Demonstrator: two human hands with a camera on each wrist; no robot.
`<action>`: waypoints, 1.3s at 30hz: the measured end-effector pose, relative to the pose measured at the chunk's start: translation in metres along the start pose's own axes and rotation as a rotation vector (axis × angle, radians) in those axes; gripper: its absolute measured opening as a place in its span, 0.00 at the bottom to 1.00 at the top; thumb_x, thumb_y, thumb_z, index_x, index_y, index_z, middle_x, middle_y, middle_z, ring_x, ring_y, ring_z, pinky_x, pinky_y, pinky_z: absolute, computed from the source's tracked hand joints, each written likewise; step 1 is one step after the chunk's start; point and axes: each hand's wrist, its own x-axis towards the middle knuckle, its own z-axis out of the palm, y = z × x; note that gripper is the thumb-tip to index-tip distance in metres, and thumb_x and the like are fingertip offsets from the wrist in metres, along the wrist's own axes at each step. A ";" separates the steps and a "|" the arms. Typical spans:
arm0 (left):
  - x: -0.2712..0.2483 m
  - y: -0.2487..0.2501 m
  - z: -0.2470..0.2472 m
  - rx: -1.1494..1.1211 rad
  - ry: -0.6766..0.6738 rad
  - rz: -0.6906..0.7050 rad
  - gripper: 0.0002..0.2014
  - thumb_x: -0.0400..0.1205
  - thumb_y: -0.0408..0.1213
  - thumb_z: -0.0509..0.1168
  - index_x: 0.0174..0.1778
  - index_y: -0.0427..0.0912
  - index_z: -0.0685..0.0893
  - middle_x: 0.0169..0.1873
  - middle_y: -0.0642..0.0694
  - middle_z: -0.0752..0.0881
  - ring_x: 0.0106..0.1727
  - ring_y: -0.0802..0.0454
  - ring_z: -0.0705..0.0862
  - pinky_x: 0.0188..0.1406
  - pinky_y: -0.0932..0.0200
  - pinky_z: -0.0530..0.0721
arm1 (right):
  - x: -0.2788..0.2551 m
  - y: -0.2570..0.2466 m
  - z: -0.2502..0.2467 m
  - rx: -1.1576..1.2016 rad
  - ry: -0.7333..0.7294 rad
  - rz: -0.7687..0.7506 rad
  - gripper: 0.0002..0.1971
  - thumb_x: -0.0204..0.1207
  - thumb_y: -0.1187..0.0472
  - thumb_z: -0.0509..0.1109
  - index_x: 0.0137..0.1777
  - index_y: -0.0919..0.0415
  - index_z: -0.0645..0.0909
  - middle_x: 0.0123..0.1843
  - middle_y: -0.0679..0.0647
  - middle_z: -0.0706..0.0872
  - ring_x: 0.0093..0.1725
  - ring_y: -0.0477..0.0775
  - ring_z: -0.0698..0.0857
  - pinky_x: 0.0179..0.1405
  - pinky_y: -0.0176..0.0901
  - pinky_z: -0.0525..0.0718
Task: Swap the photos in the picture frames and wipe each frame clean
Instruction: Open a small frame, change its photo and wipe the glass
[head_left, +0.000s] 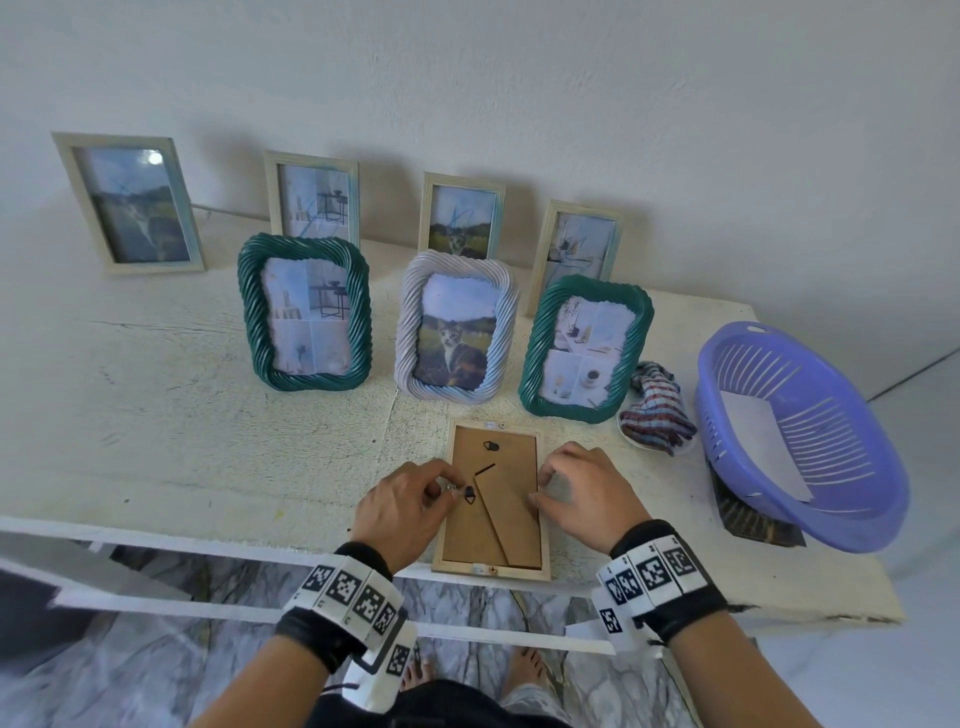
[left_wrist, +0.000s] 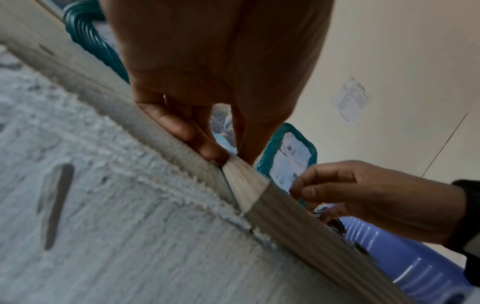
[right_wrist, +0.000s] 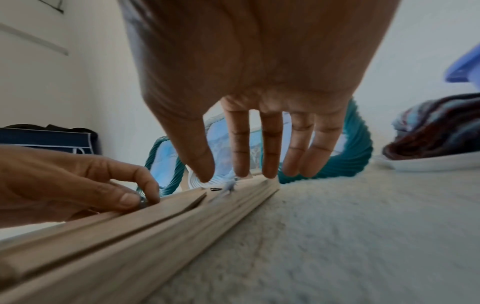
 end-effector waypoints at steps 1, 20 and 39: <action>0.000 0.000 0.000 0.000 0.001 0.000 0.05 0.82 0.53 0.64 0.50 0.62 0.83 0.39 0.58 0.81 0.40 0.62 0.80 0.34 0.65 0.72 | 0.004 -0.004 -0.002 -0.048 0.000 -0.001 0.13 0.75 0.46 0.70 0.53 0.52 0.80 0.54 0.45 0.77 0.55 0.50 0.74 0.49 0.43 0.76; 0.000 -0.004 0.004 -0.002 0.014 0.002 0.05 0.83 0.54 0.63 0.49 0.64 0.83 0.38 0.58 0.81 0.40 0.60 0.82 0.39 0.59 0.81 | 0.053 -0.031 -0.012 -0.271 -0.174 -0.161 0.27 0.81 0.61 0.59 0.79 0.45 0.67 0.60 0.54 0.72 0.51 0.52 0.67 0.53 0.45 0.75; -0.001 -0.003 0.001 -0.016 0.027 0.012 0.07 0.81 0.57 0.64 0.51 0.63 0.82 0.37 0.59 0.82 0.38 0.65 0.81 0.34 0.64 0.76 | -0.008 -0.034 0.001 0.004 -0.220 -0.022 0.47 0.70 0.29 0.64 0.83 0.36 0.41 0.86 0.54 0.46 0.85 0.54 0.46 0.78 0.62 0.63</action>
